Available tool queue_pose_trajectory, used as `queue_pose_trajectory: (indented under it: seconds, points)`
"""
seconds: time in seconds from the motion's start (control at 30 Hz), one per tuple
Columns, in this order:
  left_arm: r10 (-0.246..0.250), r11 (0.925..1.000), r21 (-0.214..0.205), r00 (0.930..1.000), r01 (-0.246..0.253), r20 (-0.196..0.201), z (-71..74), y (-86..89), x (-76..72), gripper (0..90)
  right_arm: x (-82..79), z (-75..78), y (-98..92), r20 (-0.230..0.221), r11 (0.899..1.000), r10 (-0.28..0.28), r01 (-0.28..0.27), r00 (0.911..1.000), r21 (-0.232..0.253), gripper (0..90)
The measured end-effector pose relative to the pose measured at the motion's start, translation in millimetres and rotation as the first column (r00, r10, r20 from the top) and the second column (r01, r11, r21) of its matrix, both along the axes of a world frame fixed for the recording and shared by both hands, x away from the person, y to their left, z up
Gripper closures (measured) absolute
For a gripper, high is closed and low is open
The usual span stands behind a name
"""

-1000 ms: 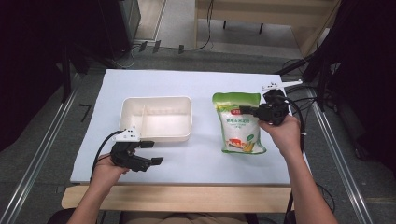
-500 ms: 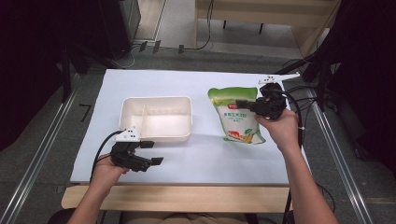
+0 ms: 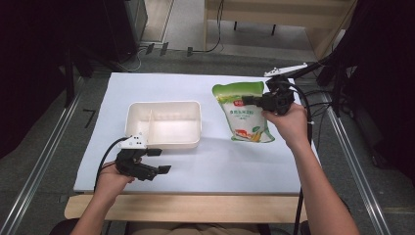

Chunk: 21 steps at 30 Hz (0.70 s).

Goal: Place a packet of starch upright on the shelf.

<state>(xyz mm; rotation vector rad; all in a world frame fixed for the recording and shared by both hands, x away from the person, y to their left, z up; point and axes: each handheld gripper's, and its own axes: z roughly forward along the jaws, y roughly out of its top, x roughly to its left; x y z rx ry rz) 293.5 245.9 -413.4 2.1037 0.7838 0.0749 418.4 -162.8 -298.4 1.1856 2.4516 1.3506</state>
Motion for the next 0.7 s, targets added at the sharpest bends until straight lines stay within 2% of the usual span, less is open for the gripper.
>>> queue_pose_trajectory:
  seconds: [0.27,0.37,0.7]
  points:
    - [0.001,1.0000,-0.007,1.0000,-0.001,-0.004,0.0,1.4,0.2,26.0,11.9,16.8,14.5,0.007,1.000,0.016,-0.016,0.9998,0.005,90.0]
    - [0.003,1.0000,-0.009,1.0000,-0.003,-0.001,0.5,3.2,0.7,25.8,17.4,23.7,22.3,0.009,1.000,0.021,-0.021,0.9997,-0.014,90.0]
    - [0.017,0.9994,-0.029,0.9999,-0.017,-0.001,0.2,5.7,1.7,25.2,29.4,55.1,49.8,0.047,0.999,0.036,-0.036,0.9982,-0.011,90.0]
